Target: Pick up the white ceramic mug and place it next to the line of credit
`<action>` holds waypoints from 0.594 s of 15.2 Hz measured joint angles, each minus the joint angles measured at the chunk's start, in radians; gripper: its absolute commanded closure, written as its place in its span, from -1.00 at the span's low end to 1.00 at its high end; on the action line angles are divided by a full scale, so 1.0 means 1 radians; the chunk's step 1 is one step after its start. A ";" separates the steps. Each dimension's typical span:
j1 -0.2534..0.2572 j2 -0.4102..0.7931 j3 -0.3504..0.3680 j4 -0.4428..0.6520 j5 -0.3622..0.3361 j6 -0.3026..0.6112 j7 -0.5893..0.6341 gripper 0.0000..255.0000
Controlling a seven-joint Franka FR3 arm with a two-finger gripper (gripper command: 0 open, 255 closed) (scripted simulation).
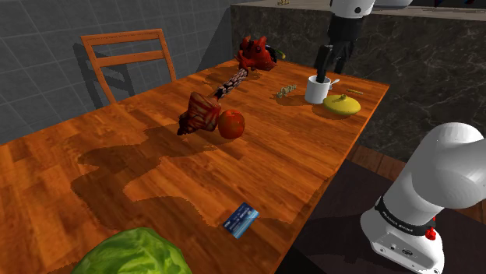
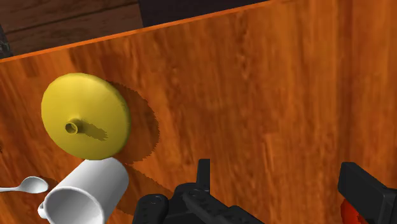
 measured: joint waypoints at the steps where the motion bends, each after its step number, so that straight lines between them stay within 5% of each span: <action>1: 0.000 0.000 0.000 0.000 0.000 0.000 0.000 -1.00; 9: -0.036 0.136 -0.130 -0.009 -0.057 0.169 -0.122 -1.00</action>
